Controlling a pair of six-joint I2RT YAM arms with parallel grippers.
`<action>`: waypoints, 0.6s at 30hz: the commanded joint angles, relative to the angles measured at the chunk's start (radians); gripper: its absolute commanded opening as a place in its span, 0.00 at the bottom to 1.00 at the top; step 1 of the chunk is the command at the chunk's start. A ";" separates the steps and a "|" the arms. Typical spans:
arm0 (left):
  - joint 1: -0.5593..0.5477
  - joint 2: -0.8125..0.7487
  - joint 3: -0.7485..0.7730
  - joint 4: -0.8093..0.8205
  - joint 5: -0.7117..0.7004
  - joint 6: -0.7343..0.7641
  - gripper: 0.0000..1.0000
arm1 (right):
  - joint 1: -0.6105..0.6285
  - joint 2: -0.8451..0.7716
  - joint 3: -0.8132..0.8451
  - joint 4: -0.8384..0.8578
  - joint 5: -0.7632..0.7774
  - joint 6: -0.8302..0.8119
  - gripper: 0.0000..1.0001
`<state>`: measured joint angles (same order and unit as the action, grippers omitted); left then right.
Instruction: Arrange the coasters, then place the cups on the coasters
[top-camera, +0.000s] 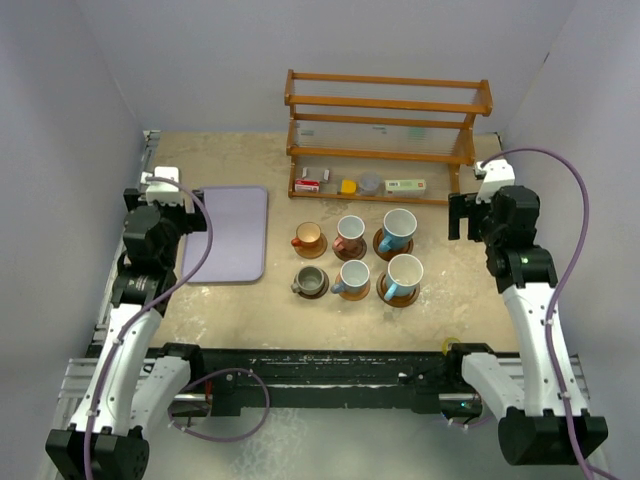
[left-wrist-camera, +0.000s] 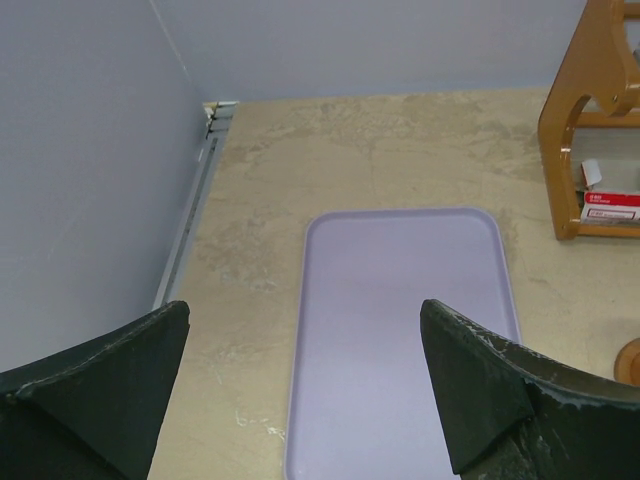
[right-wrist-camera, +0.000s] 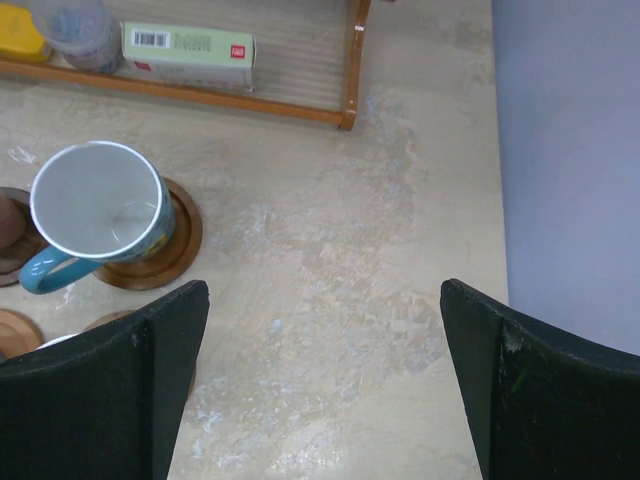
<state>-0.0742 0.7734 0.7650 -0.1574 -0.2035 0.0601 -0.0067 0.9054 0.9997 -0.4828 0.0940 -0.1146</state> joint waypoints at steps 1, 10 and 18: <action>0.007 -0.057 -0.016 0.114 0.034 -0.017 0.93 | 0.001 -0.080 0.010 0.044 0.032 0.016 1.00; 0.007 -0.121 -0.032 0.043 0.074 0.040 0.96 | 0.000 -0.162 -0.049 0.083 0.030 -0.047 1.00; 0.017 -0.140 -0.046 0.048 0.060 0.045 0.96 | 0.000 -0.183 -0.055 0.072 0.006 -0.041 1.00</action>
<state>-0.0719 0.6407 0.7216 -0.1429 -0.1505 0.0914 -0.0067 0.7486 0.9455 -0.4568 0.1120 -0.1455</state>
